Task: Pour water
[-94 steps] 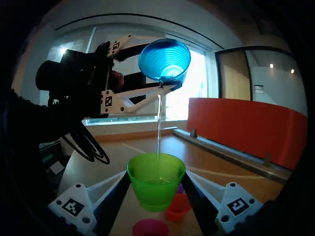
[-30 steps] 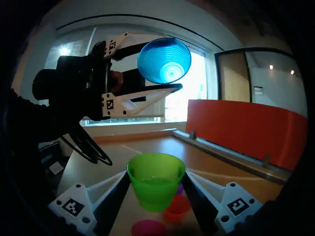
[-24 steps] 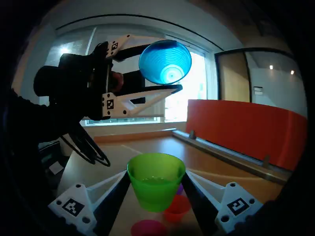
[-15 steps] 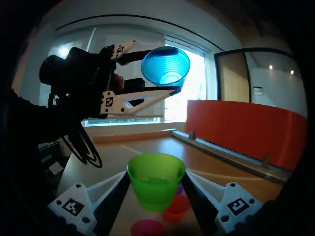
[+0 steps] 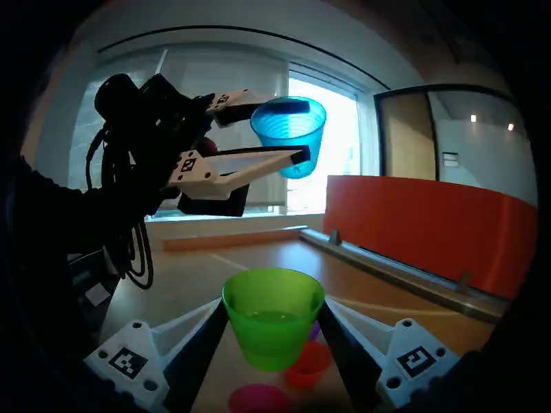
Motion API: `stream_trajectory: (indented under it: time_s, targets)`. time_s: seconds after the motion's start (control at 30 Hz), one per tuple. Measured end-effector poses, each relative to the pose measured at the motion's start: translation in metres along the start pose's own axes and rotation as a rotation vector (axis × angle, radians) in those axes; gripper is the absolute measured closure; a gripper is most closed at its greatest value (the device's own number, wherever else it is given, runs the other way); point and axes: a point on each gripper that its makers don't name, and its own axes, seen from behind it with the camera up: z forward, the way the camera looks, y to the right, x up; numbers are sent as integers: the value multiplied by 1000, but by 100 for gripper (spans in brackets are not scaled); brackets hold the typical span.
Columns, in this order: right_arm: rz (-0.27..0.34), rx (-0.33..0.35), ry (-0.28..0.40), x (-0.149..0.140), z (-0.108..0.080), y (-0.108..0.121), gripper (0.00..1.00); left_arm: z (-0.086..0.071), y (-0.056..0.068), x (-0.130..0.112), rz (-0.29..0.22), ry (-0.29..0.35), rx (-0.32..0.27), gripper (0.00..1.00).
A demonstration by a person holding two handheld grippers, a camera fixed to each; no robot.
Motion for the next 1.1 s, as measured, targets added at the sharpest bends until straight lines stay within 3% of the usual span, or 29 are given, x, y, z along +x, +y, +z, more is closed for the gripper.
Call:
stream_trajectory:
  time_s: [0.27,0.5,0.9,1.1]
  targets:
    - [-3,-4,1,1,-1,1,10,-2,4,1,-214,8,-30,13]
    - [-1,-9,5,3,-2,1,10,-4,-1,3,-419,24,-39,13]
    - [-1,-12,10,3,-3,2,10,-7,1,0,-657,14,-61,13]
    - [0,-15,12,3,-3,3,10,-6,1,0,-743,16,-73,13]
